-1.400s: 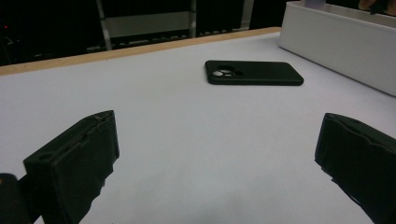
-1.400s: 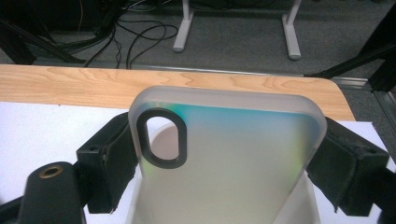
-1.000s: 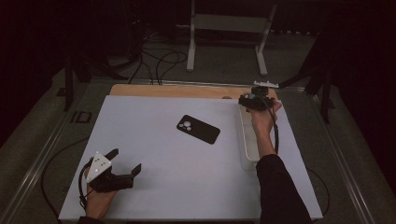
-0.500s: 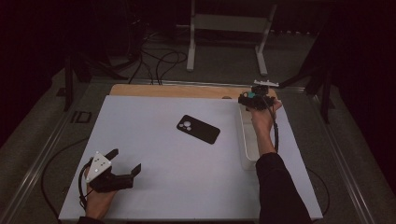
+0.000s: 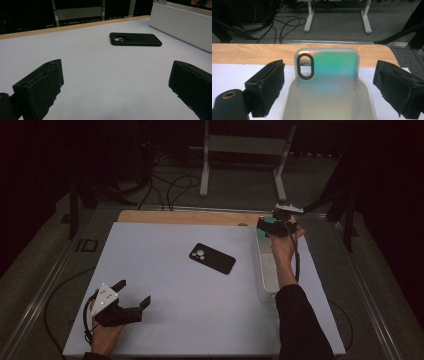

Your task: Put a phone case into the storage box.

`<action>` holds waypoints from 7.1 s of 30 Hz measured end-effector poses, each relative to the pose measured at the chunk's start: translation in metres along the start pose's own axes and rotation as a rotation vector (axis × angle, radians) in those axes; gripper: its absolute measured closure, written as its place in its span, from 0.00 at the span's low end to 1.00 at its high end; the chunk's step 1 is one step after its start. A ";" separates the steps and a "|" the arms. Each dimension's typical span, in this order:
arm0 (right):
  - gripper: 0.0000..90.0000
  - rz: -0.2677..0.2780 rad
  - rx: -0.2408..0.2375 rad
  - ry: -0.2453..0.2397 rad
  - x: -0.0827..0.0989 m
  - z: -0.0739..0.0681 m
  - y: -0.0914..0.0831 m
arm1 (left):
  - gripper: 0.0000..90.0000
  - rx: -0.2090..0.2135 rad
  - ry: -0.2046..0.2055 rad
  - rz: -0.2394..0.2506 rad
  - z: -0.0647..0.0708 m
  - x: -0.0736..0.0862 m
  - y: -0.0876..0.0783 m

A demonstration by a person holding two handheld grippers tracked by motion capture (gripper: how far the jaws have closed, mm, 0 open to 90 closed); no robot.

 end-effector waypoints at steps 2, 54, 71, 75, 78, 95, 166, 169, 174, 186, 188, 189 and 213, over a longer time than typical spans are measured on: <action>0.11 0.011 -0.018 0.003 -0.001 -0.001 -0.004 | 0.01 0.001 -0.006 0.001 0.000 0.000 0.000; 0.10 -0.009 -0.404 -0.170 0.013 -0.063 -0.045 | 0.00 0.006 0.004 -0.007 0.003 0.000 0.002; 0.10 -0.092 -0.502 -0.299 0.025 -0.093 -0.041 | 0.00 0.007 0.007 -0.012 0.004 0.000 0.003; 0.10 -0.116 -0.515 -0.332 0.026 -0.102 -0.040 | 0.00 0.008 0.010 -0.013 0.004 0.000 0.003; 0.10 -0.124 -0.517 -0.362 0.028 -0.108 -0.040 | 0.00 0.009 0.009 -0.013 0.004 0.000 0.003; 0.10 -0.176 -0.518 -0.406 0.036 -0.129 -0.029 | 0.01 0.011 0.016 -0.018 0.005 0.001 0.004; 0.10 -0.551 -0.392 -0.549 0.077 -0.157 0.047 | 0.00 0.015 0.012 -0.012 0.004 0.001 0.002; 0.09 -0.555 -0.387 -0.552 0.078 -0.157 0.048 | 0.01 0.016 0.013 -0.012 0.005 0.001 0.002; 0.09 -0.557 -0.383 -0.567 0.079 -0.157 0.047 | 0.00 0.016 0.013 -0.013 0.005 0.001 0.002; 0.09 -0.583 -0.375 -0.602 0.084 -0.159 0.044 | 0.00 0.015 0.013 -0.014 0.005 0.001 0.003; 0.09 -0.604 -0.379 -0.623 0.086 -0.160 0.044 | 0.00 0.015 0.015 -0.014 0.005 0.001 0.003; 0.09 -0.624 -0.381 -0.635 0.088 -0.161 0.044 | 0.00 0.015 0.015 -0.014 0.005 0.001 0.003; 0.17 -0.648 -0.380 -0.555 0.092 -0.165 0.032 | 0.01 0.011 0.015 -0.017 0.005 0.001 0.003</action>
Point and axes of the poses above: each handheld gripper's, and its own axes: y roughly forward along the jaws, x roughly out of its underside, z roughly to its right, the point moved 2 cm from there along y, roughly forward along the jaws, and after that the axes turned 5 degrees about -z, right-handed, at the moved point
